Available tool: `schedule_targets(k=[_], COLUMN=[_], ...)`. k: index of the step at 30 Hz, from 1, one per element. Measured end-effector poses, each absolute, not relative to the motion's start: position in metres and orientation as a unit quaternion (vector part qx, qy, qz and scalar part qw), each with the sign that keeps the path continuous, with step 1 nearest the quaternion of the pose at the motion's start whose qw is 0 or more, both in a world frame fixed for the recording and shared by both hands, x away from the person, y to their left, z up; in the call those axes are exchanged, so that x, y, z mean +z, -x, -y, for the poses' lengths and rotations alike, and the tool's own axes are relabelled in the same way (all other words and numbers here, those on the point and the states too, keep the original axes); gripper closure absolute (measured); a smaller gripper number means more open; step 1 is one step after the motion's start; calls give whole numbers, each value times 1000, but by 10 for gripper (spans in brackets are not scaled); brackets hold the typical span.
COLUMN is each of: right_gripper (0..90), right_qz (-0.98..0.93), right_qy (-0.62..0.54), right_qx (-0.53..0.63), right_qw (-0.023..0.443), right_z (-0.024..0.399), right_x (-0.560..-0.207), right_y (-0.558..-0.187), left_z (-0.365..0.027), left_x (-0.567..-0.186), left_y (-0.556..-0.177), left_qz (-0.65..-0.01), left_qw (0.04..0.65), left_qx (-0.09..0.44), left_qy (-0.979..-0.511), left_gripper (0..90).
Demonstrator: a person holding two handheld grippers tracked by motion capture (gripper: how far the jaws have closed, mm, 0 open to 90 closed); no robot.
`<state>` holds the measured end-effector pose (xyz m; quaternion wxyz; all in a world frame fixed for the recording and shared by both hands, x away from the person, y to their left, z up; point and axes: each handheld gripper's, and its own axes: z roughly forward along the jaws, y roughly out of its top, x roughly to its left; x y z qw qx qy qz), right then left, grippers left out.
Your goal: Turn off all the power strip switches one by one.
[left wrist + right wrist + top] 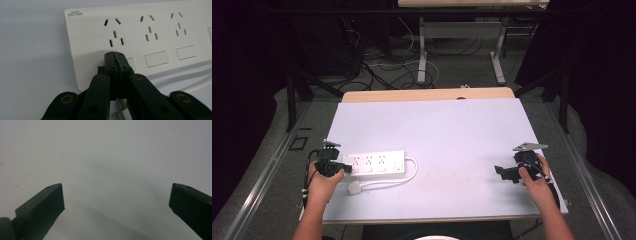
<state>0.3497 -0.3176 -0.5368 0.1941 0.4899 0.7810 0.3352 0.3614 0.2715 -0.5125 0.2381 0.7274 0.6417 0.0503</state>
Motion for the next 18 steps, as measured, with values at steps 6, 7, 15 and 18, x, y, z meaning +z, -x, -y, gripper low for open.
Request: schedule_targets(k=[6,7,15,18], right_gripper=[0,0,0,0], right_qz=[-780,-780,-780,-779], right_qy=[-492,-492,-492,-496], right_qx=[334,334,334,332], right_qw=[194,194,194,193], right_z=[317,317,317,317], right_x=[-537,-537,-537,-537], right_y=[-349,-350,-350,-350], left_z=[-273,-273,-273,-274], left_x=[-512,-512,-512,-512], left_y=[-362,-362,-362,-362], left_qz=[-641,-641,-641,-639], left_qw=[240,239,239,239], left_qx=[44,44,45,46], left_qy=[-728,-728,-728,-729], left_gripper=[900,900,900,900])
